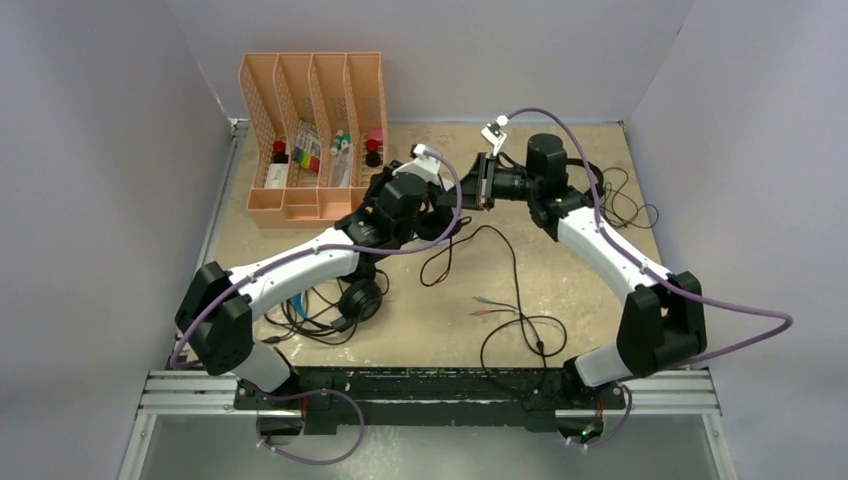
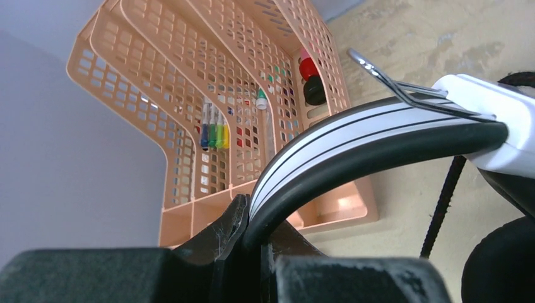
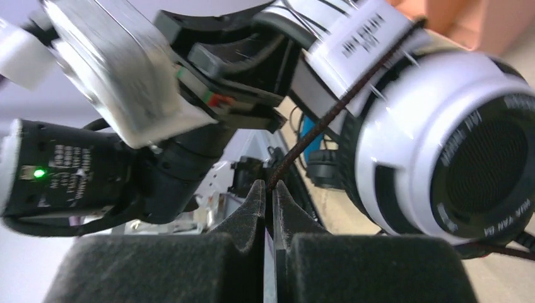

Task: Wrap the headphones
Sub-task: Wrap the headphones cable around the headphones.

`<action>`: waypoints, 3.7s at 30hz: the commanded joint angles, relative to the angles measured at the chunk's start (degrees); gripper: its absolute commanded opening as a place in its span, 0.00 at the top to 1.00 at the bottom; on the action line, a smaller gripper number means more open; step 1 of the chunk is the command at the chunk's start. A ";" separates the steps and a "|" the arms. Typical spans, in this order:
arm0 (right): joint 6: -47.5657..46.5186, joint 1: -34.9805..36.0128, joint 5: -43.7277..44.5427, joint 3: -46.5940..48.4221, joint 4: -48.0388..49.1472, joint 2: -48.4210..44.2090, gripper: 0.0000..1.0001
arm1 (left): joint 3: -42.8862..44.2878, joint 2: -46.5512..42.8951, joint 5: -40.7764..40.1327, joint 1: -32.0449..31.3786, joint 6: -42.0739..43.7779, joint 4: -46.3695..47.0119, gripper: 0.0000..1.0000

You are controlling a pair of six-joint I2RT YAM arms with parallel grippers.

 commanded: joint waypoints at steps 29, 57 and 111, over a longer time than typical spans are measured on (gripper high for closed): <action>-32.17 7.15 23.34 -15.11 -8.00 -25.46 0.38 | 23.87 -1.74 4.55 1.36 -46.16 -19.57 1.00; 33.16 8.68 32.43 -20.94 25.92 8.74 0.02 | 27.68 -8.82 15.17 3.96 -49.03 -25.97 1.00; -14.61 -6.60 22.14 -19.51 -2.24 -7.52 1.00 | 13.97 -21.51 52.64 11.46 -44.02 -18.89 1.00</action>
